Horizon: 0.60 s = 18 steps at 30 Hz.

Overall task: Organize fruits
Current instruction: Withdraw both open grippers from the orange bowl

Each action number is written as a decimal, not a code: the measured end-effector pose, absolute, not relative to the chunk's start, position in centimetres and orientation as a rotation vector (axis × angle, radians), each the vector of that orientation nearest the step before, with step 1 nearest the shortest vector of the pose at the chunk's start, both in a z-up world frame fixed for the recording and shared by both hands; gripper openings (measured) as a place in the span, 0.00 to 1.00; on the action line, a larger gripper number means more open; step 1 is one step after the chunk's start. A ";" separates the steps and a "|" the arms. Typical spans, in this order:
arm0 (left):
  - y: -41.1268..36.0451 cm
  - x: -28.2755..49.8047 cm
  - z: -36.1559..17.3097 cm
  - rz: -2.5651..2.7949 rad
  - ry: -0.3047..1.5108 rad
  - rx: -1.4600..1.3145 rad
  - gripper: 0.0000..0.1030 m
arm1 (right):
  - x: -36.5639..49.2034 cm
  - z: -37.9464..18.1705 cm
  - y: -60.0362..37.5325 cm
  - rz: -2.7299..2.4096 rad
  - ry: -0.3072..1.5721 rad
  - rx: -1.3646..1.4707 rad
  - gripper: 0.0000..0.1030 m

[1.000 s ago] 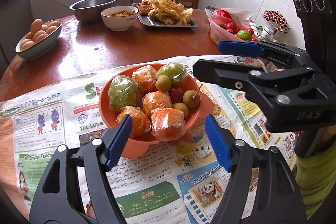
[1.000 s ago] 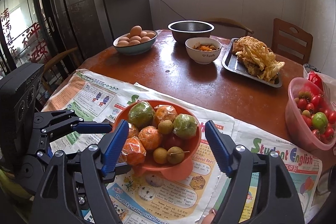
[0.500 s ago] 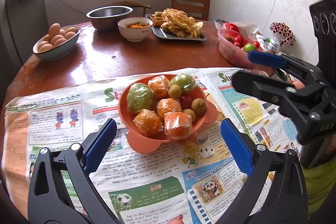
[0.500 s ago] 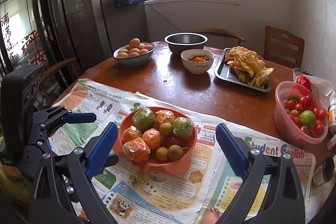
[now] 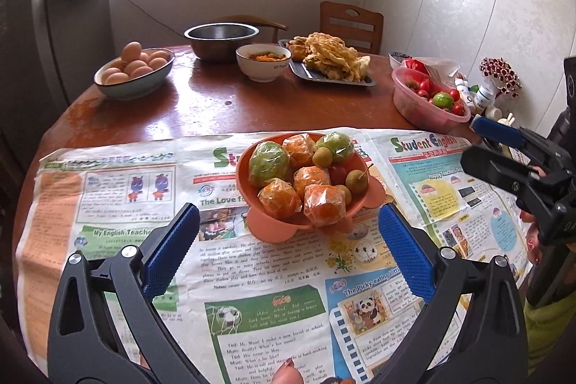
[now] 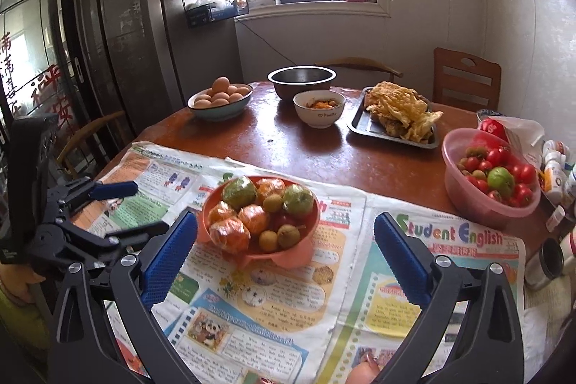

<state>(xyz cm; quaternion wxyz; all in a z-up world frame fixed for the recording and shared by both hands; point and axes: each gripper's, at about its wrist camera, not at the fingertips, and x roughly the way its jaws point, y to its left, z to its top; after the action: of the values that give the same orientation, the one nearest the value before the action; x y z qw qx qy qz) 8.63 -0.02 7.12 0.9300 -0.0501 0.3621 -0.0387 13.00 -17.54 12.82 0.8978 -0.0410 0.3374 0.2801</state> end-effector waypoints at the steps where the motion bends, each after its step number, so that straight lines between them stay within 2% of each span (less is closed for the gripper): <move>1: -0.1 8.4 7.1 -0.078 0.742 -0.102 0.91 | 12.7 12.6 -17.7 0.574 0.702 -0.084 0.95; 18: 0.0 5.0 4.2 -0.046 0.785 -0.120 0.91 | 8.1 9.8 -18.4 0.539 0.729 -0.104 0.96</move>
<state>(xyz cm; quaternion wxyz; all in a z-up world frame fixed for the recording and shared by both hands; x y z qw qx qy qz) 5.03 -0.04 4.24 0.9220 -0.0583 0.3821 -0.0226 8.10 -18.39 9.76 0.8977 -0.0501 0.3519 0.2603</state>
